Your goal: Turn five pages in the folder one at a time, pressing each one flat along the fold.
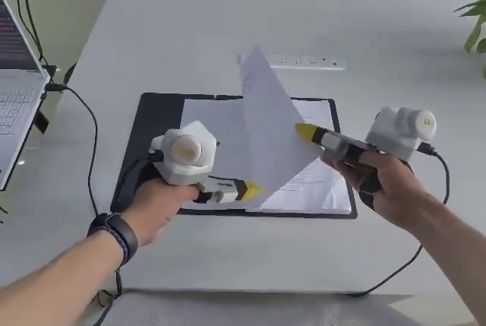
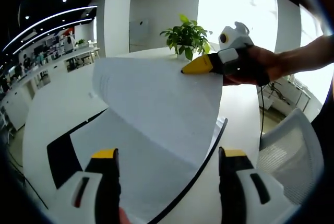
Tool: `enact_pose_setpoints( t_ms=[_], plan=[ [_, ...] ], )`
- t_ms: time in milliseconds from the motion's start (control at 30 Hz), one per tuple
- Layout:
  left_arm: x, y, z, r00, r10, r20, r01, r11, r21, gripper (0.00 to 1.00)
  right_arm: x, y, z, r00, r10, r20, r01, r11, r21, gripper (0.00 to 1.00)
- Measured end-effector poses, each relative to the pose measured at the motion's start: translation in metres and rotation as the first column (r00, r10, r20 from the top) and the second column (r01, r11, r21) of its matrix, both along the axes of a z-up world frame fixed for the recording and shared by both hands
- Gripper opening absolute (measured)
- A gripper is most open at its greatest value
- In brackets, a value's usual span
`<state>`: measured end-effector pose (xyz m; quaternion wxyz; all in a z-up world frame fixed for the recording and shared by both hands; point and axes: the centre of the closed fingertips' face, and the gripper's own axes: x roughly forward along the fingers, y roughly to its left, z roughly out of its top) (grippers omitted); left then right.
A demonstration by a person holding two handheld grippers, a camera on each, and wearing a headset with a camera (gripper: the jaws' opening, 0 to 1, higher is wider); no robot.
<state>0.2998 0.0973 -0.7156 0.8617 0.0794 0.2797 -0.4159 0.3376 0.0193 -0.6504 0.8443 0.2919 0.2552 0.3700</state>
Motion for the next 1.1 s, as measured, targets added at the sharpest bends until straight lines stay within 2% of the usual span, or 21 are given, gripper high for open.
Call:
enact_pose_setpoints(
  t_ms=[233,533,600,800,933,1100],
  plan=[
    [-0.003,0.030,0.002,0.999,0.054,0.005,-0.054,0.998,-0.013,0.78,-0.002,0.039,-0.001,0.997,0.071,-0.002,-0.071,0.997,-0.009,0.00],
    [-0.011,0.063,0.001,0.993,0.115,0.000,-0.115,0.993,-0.022,0.79,-0.005,0.082,-0.017,0.989,0.143,-0.037,-0.143,0.990,-0.015,0.00],
    [-0.013,0.070,0.000,0.992,0.127,-0.005,-0.127,0.992,-0.024,0.79,-0.004,0.092,-0.026,0.986,0.156,-0.052,-0.158,0.987,-0.030,0.00],
    [-0.019,0.087,0.001,0.987,0.163,-0.007,-0.164,0.986,-0.028,0.79,-0.007,0.115,-0.040,0.978,0.190,-0.083,-0.193,0.981,-0.028,0.00],
    [-0.021,0.096,0.002,0.983,0.184,-0.008,-0.184,0.982,-0.031,0.79,-0.008,0.129,-0.052,0.973,0.210,-0.100,-0.216,0.975,-0.056,0.00],
    [-0.028,0.104,0.004,0.979,0.205,-0.010,-0.205,0.978,-0.035,0.79,-0.009,0.143,-0.067,0.965,0.228,-0.127,-0.236,0.970,-0.057,0.00]
  ],
)
